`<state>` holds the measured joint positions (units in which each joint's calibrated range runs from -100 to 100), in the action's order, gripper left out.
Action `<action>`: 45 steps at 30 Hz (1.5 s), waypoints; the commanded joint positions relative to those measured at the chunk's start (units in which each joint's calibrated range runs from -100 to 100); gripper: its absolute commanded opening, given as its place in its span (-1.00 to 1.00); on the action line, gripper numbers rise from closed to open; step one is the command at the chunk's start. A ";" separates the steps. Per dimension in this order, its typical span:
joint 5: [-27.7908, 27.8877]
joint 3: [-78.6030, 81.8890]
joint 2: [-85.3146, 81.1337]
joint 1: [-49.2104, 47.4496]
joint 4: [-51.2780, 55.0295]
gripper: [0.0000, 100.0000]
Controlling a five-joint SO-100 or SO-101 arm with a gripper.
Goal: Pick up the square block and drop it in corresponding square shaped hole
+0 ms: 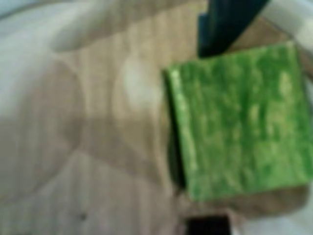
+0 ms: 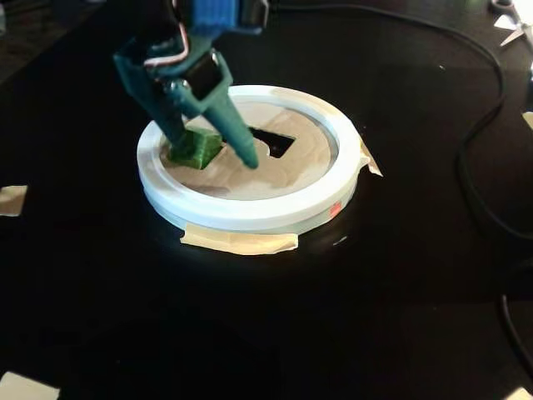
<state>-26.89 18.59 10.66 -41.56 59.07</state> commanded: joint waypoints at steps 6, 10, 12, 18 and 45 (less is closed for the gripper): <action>-0.98 7.45 -1.39 -2.89 -13.86 0.62; -0.34 6.72 -2.01 -2.76 -13.56 0.63; -0.24 6.91 -3.36 -1.64 -12.15 0.63; 3.17 4.99 -11.69 0.11 -2.02 0.66; 17.68 39.06 -72.59 37.06 10.22 0.63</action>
<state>-12.92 49.73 -44.63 -15.18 71.48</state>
